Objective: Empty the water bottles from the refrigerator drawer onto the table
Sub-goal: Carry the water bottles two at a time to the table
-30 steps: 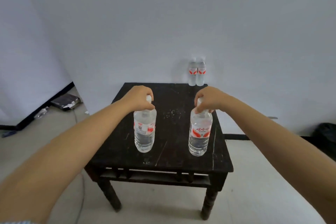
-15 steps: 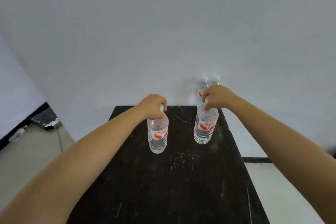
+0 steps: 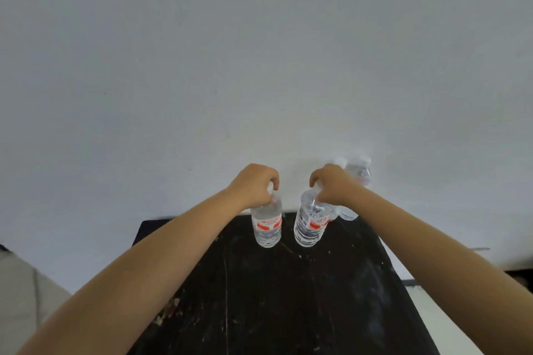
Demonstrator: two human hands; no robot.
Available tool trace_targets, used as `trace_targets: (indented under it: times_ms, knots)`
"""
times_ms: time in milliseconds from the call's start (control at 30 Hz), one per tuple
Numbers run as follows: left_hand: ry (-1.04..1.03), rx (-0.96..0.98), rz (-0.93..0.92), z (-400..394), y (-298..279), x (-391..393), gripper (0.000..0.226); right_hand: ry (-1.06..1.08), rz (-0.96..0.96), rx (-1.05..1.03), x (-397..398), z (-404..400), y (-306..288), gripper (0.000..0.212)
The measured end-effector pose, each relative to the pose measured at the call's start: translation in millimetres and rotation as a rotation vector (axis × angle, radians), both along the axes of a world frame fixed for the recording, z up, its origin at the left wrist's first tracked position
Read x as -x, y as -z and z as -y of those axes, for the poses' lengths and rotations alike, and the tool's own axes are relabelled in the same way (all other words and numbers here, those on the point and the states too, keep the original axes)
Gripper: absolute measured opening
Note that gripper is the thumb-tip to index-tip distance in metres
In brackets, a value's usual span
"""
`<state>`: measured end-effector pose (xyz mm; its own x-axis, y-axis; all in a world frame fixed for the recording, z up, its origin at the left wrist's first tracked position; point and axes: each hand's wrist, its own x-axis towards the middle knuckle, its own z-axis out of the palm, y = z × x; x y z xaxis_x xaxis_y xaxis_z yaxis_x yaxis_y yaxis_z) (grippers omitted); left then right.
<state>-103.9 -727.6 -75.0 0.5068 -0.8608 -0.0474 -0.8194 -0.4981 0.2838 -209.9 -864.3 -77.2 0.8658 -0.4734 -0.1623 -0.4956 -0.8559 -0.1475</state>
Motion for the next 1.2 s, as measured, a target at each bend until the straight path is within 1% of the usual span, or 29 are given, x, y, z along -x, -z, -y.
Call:
trace_targets:
  times_ms: [167, 333, 500, 733, 900, 967, 1033, 1133, 1200]
  knots:
    - [-0.013, 0.020, -0.049, 53, 36, -43, 0.027, -0.018, -0.012, 0.014, -49, 45, 32, 0.039]
    - [-0.039, 0.059, -0.054, 88, 67, -70, 0.031, -0.039, -0.023, 0.070, -80, 77, 56, 0.039]
    - [-0.023, 0.083, -0.069, 115, 83, -80, 0.033, -0.014, 0.008, 0.050, -91, 100, 71, 0.040]
    - [-0.002, 0.124, -0.083, 144, 90, -80, 0.036, 0.005, 0.045, 0.041, -99, 111, 82, 0.043]
    - [-0.055, 0.194, -0.122, 149, 100, -83, 0.036, 0.031, 0.068, 0.043, -98, 114, 86, 0.045]
    - [-0.052, 0.176, -0.094, 149, 102, -83, 0.037, 0.031, 0.061, 0.052, -98, 113, 88, 0.045]
    - [-0.073, 0.146, -0.080, 147, 100, -81, 0.043, 0.026, 0.057, 0.070, -98, 110, 88, 0.043]
    - [-0.106, 0.043, -0.064, 142, 90, -74, 0.056, -0.007, 0.016, 0.143, -93, 104, 86, 0.044]
    - [-0.135, -0.017, -0.031, 133, 79, -68, 0.057, -0.040, -0.004, 0.200, -84, 99, 80, 0.043]
